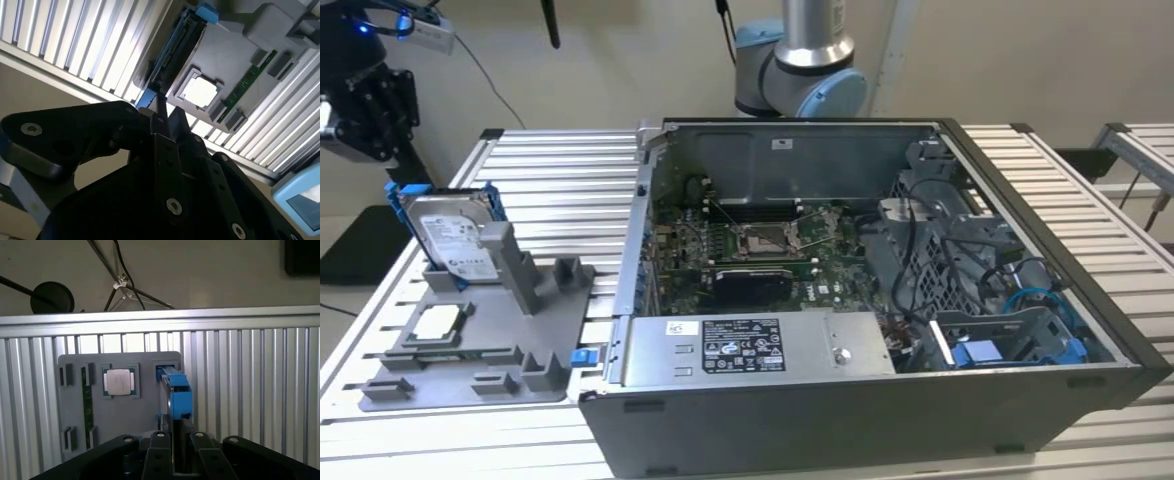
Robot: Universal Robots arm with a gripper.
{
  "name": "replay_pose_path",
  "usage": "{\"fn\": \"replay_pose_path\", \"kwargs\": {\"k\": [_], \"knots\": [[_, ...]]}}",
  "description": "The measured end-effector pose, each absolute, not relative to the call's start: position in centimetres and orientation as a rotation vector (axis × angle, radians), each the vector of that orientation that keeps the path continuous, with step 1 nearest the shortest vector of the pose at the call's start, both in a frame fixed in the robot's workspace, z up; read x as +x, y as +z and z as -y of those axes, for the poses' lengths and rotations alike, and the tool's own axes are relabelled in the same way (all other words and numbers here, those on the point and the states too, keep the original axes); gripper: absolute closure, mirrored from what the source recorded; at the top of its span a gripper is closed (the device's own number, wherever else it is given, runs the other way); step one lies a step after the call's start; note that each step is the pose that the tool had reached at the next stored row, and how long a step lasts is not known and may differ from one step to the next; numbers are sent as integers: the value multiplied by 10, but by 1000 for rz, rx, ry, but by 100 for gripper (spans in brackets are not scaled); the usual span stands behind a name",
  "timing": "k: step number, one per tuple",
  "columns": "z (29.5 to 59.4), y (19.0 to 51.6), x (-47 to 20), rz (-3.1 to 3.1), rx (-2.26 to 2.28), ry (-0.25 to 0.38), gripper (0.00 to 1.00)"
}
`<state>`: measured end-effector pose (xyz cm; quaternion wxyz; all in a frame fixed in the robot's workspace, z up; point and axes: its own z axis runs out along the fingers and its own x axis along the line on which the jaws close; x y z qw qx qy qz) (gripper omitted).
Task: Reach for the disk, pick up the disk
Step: 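Pick up the disk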
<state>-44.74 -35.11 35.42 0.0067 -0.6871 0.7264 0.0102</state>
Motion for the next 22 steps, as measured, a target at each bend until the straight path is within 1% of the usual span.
{"fn": "replay_pose_path", "kwargs": {"k": [6,22], "knots": [[351,353,-448,-2273,-2149,32,100],[351,326,-449,-2272,-2149,33,100]]}}
